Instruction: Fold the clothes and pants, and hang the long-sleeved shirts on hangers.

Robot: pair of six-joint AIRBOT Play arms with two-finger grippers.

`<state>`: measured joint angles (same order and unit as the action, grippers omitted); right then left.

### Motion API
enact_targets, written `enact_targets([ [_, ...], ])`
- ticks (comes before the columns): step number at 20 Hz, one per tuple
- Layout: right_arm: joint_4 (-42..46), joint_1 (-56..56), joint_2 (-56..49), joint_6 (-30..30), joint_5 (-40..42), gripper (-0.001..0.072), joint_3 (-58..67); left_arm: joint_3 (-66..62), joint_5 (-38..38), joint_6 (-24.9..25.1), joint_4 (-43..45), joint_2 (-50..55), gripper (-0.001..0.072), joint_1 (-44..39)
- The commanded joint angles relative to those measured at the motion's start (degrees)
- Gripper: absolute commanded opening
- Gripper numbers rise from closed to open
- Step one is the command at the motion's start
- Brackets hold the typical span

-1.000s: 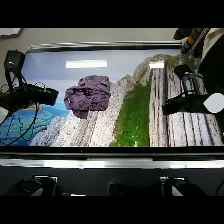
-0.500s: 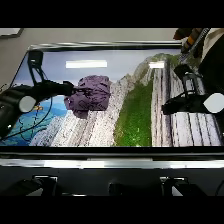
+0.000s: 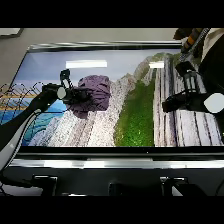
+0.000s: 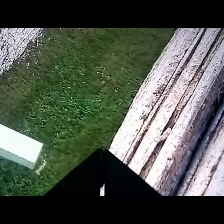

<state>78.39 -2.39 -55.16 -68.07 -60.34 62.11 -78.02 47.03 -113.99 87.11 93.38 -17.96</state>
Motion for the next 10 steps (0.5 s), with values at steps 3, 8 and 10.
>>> enact_targets([
  [3,-1.8,-0.1,0.0,-0.3,0.4,0.0044,0.1,-3.7,12.7,4.0,-3.8,0.4,0.0024,0.1],
  [8,-3.0,0.0,1.0,-0.8,-5.0,0.0159,0.1,0.2,17.9,6.1,-5.6,-19.0,0.0023,-3.2],
  [10,-2.8,0.0,2.2,-0.8,-7.4,0.0159,0.1,6.4,17.7,6.0,-9.4,-28.9,0.0024,-8.0],
])
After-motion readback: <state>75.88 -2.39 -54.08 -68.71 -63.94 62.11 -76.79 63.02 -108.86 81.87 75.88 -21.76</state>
